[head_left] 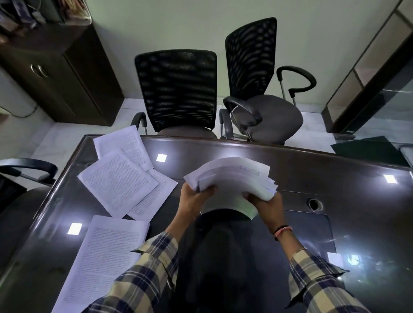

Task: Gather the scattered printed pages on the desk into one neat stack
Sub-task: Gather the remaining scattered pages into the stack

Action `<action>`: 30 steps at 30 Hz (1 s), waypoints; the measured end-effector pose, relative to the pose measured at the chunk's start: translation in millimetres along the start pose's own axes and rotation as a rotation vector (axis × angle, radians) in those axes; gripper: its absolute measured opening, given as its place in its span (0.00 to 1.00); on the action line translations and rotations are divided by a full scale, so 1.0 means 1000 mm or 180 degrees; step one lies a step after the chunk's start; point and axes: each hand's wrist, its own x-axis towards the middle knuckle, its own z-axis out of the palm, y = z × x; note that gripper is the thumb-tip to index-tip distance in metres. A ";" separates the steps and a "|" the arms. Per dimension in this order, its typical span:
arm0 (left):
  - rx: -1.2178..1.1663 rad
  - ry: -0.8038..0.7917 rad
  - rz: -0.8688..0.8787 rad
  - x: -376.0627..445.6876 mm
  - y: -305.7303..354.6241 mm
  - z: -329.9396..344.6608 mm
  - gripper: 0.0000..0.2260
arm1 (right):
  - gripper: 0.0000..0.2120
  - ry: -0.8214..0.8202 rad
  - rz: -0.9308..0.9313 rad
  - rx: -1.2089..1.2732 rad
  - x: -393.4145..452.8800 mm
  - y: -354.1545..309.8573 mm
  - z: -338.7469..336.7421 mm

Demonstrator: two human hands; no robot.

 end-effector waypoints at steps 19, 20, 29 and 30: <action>-0.0238 0.0301 0.0423 0.000 0.056 0.008 0.22 | 0.24 0.0063 -0.0205 0.0938 0.002 -0.048 0.013; -0.0277 0.0388 0.0459 0.000 0.060 0.010 0.23 | 0.29 0.0062 -0.0247 0.0993 0.004 -0.052 0.013; 0.0111 0.0644 0.0250 0.007 0.054 0.012 0.07 | 0.11 0.0238 -0.0272 0.0485 0.007 -0.065 0.018; 0.0163 0.0672 0.0210 0.007 0.050 0.011 0.06 | 0.10 0.0208 -0.0296 0.0376 0.006 -0.061 0.018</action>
